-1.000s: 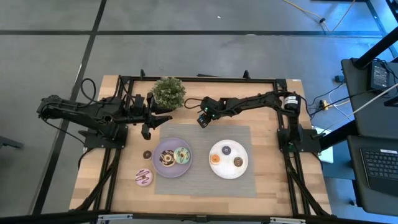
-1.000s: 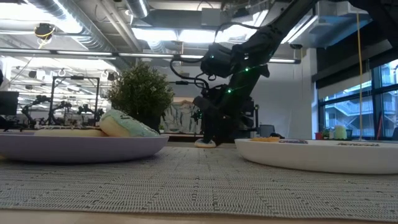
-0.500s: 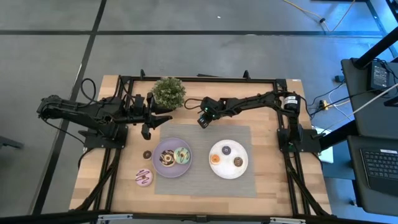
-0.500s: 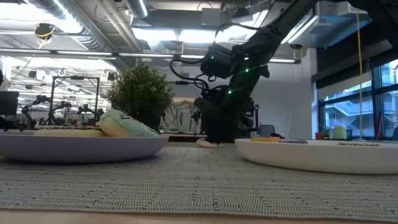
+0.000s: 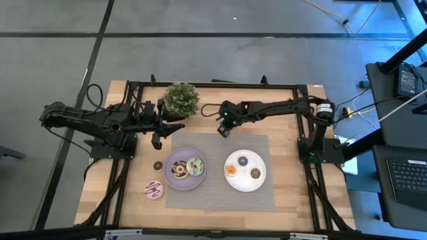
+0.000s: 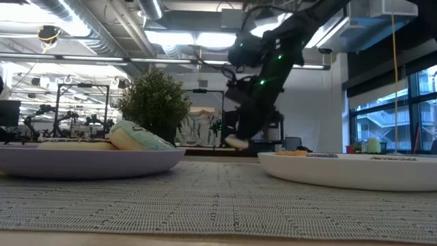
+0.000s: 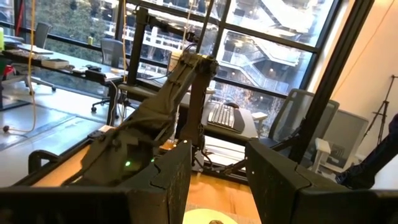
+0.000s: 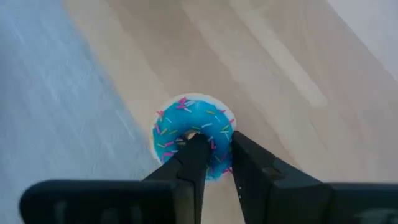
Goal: Pick & Place donuts
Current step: Put the small blue donut on the white plate
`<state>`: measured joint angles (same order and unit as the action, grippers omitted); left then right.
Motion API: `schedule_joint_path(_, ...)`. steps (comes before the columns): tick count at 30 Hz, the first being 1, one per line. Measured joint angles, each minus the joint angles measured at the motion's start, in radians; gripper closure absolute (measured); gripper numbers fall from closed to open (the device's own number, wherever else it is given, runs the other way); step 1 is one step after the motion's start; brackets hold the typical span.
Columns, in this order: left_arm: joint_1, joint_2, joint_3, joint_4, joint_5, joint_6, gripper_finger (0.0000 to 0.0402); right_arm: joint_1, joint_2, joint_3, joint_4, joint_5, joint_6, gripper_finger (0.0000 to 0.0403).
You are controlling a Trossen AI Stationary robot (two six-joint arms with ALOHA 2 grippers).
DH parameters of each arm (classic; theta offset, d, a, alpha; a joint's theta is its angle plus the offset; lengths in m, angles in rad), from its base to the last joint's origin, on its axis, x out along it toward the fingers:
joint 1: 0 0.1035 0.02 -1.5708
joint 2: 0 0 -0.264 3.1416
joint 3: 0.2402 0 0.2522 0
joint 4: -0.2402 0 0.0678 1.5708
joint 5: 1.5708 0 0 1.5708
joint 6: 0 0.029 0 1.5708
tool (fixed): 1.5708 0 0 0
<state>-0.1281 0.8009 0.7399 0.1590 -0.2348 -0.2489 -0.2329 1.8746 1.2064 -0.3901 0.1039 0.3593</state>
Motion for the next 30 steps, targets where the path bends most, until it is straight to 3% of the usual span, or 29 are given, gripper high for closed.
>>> schedule_joint_path(8,0.000,0.000,0.000,0.001,-0.008,0.000,0.0258,0.134,-0.140,0.001,-0.217,-0.036,0.031,0.0330)
schedule_joint_path(15,0.000,0.000,0.000,-0.004,-0.011,0.000,0.0258,0.320,-0.210,0.001,-0.299,-0.031,0.179,0.0330)
schedule_joint_path(30,0.000,0.021,0.000,-0.011,-0.036,0.000,0.0258,0.632,-0.094,0.002,-0.318,-0.008,0.413,0.0330)
